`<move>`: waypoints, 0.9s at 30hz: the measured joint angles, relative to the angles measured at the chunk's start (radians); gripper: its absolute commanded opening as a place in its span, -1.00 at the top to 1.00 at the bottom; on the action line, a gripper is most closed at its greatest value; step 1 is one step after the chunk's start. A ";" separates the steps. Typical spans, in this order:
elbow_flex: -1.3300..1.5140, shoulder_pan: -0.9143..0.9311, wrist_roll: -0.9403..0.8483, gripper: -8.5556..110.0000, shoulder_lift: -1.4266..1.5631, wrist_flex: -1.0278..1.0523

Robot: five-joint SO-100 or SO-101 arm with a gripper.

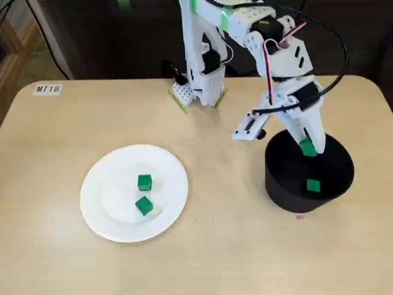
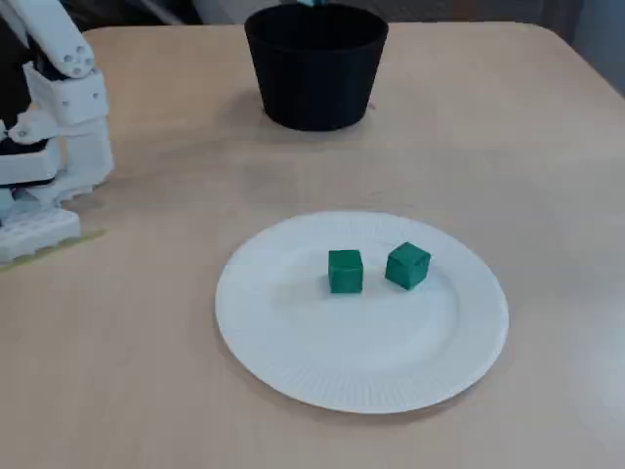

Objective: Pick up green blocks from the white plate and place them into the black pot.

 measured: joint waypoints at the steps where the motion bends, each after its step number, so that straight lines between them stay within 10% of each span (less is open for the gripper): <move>1: 0.000 0.000 -0.003 0.25 -0.002 0.005; 6: 0.000 0.000 -0.015 0.21 -0.003 0.029; 11: -0.005 0.031 -0.025 0.88 0.000 0.089; 27: -0.255 0.695 -0.041 0.90 0.006 0.715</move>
